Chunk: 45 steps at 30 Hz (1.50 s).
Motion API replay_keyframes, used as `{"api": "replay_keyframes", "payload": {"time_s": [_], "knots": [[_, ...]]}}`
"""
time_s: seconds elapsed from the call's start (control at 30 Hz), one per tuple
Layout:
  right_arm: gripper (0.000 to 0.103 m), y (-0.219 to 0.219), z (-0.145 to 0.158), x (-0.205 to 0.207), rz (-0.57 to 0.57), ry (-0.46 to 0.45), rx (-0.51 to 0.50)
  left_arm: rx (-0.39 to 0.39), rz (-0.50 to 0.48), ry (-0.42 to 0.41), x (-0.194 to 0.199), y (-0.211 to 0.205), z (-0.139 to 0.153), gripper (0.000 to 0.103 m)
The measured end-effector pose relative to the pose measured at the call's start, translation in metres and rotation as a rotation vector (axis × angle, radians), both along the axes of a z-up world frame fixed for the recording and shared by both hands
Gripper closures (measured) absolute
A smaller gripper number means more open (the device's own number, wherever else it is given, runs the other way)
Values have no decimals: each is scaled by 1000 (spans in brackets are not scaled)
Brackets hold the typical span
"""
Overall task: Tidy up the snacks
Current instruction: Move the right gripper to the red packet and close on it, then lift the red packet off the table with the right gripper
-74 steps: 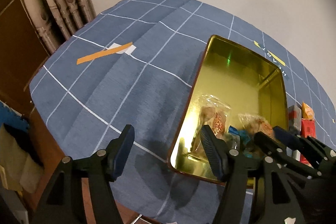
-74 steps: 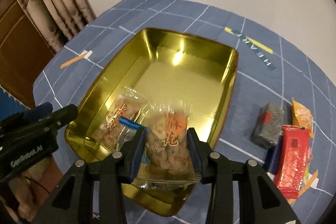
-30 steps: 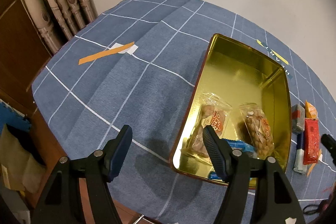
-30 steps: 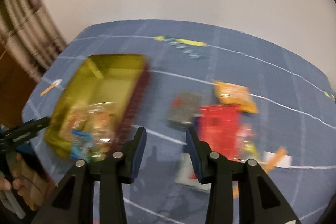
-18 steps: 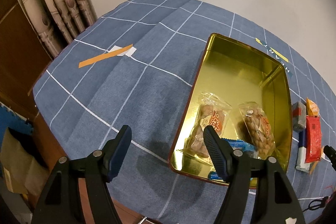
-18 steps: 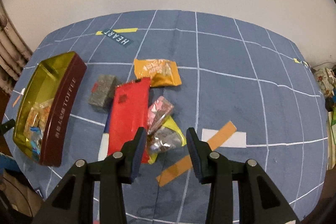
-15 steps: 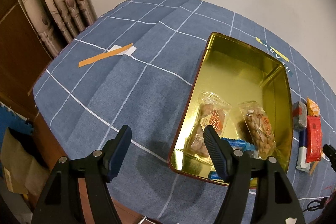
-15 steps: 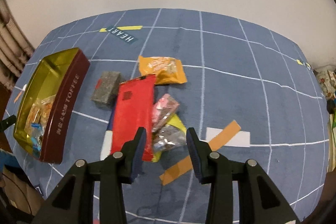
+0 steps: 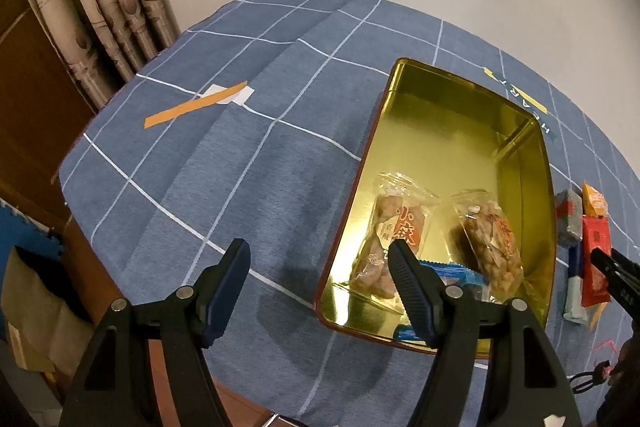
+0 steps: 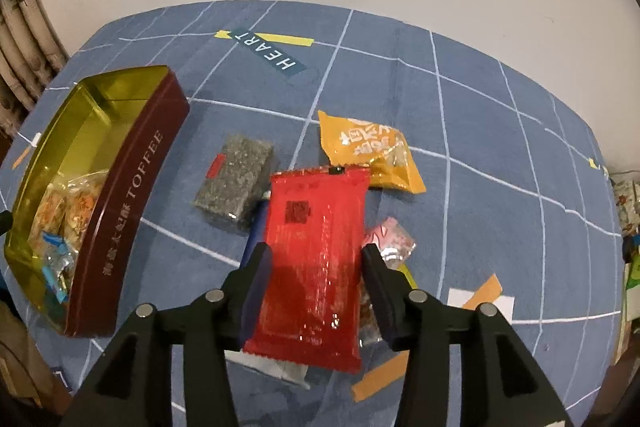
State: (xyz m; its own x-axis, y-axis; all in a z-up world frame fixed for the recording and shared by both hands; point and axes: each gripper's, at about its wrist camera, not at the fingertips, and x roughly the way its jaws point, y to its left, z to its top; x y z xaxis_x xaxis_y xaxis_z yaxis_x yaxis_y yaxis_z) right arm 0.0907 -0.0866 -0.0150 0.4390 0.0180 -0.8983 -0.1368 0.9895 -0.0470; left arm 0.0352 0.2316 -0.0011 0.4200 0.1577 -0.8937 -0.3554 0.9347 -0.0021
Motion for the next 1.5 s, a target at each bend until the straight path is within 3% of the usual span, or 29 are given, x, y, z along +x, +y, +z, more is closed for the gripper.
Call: {"api": "replay_keyframes", "payload": {"time_s": [0.2,0.67,0.93,1.23,1.5], "knots": [[49,10,-3,9,7,4,-20,2,1,0,0,-1,0,34],[48,21,-16,14,38,35,-44,15,-9,-1,0,-3,-1,34],[57,16,-11,6,19,10,-8,23,-11,1,0,-3,-1,34],[57,-16,11,-12,-16,-81,13,52,-32,-50,-3,-15,8,34],[57,-86,17,-18,-147,-135,16,97,-137,-53,3,-56,20,34]]}}
